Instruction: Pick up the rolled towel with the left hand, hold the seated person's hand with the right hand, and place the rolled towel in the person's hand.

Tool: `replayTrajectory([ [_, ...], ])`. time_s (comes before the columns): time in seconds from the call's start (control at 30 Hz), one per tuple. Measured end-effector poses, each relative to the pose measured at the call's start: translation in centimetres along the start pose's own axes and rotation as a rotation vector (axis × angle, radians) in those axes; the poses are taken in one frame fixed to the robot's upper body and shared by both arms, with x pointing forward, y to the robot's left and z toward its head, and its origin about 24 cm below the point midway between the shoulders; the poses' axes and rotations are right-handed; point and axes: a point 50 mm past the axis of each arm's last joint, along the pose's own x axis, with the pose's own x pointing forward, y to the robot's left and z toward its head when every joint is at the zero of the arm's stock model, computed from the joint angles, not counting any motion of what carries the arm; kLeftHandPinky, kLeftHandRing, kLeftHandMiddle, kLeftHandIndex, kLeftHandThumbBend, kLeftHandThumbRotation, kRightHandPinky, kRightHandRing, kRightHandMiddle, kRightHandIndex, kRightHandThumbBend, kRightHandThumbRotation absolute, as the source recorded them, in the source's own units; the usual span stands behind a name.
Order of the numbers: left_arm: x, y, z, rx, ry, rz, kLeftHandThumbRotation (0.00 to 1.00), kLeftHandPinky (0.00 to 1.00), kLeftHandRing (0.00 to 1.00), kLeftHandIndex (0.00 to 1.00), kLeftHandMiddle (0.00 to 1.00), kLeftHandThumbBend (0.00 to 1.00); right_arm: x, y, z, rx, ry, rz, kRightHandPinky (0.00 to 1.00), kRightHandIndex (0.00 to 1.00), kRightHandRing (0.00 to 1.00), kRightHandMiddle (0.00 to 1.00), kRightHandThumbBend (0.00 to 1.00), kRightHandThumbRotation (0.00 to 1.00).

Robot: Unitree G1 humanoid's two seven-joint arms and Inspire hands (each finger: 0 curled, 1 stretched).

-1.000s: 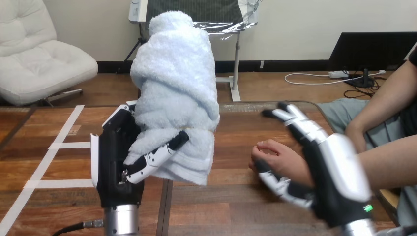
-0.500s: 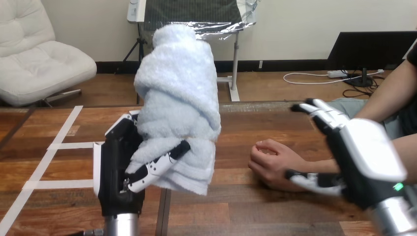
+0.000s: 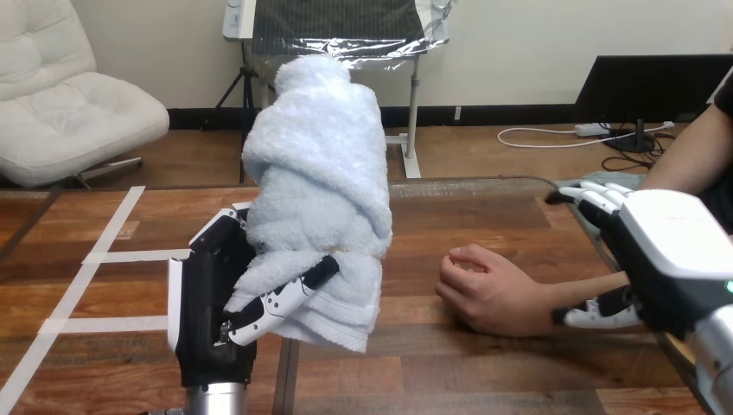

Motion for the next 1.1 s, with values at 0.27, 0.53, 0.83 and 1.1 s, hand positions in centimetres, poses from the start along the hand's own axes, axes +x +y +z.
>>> replayTrajectory([
  [0.27, 0.0, -0.1, 0.1, 0.003, -0.006, -0.006, 0.0, 0.28, 0.34, 0.5, 0.41, 0.6, 0.9, -0.4, -0.6, -0.073, 0.025, 0.137, 0.79, 0.83, 0.87, 0.87, 0.9, 0.0],
  [0.53, 0.0, -0.1, 0.2, 0.006, -0.017, -0.008, 0.0, 0.29, 0.34, 0.5, 0.41, 0.61, 1.8, -0.4, -0.8, -0.106, 0.039, 0.251, 0.81, 0.83, 0.88, 0.88, 0.9, 0.0],
  [0.83, 0.0, 0.0, 0.3, -0.002, -0.021, -0.002, 0.0, 0.29, 0.34, 0.49, 0.4, 0.62, 2.6, -0.2, -1.0, -0.142, 0.058, 0.378, 0.84, 0.85, 0.9, 0.9, 0.87, 0.0],
  [1.1, 0.0, 0.1, 0.4, -0.006, -0.026, 0.002, 0.0, 0.28, 0.34, 0.49, 0.4, 0.61, 3.5, 0.2, -1.3, -0.173, 0.065, 0.471, 0.87, 0.86, 0.91, 0.91, 0.85, 0.01],
])
